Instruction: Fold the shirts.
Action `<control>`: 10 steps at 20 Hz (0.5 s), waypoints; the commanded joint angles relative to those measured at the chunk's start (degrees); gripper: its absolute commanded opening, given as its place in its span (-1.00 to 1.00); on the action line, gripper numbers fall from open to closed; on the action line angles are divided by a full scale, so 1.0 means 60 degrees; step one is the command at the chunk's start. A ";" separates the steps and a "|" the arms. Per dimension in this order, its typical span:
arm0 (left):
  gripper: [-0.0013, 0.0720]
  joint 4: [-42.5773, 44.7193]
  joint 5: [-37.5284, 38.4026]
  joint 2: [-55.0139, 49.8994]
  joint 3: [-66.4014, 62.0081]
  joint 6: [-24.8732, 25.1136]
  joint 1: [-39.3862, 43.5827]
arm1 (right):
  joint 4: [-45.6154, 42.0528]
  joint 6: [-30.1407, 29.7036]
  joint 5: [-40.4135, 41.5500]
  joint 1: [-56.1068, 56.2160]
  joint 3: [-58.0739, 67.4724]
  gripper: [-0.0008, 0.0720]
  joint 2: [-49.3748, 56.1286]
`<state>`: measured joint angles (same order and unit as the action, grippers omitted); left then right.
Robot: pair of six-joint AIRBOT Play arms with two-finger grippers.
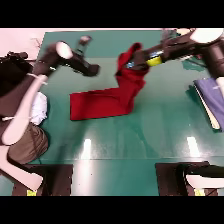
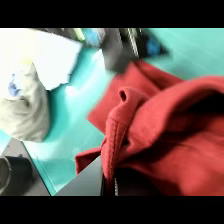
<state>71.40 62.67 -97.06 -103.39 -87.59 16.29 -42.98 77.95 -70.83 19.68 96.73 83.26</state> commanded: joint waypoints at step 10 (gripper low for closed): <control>-0.91 0.0812 0.1031 0.2907 0.0004 0.0448 -0.2801 | -0.0335 -0.0266 0.3359 0.3810 0.2437 -0.20 0.3574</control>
<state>76.09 67.46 -81.17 -103.37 -86.00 0.78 -43.59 76.73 -45.36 43.92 107.79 102.74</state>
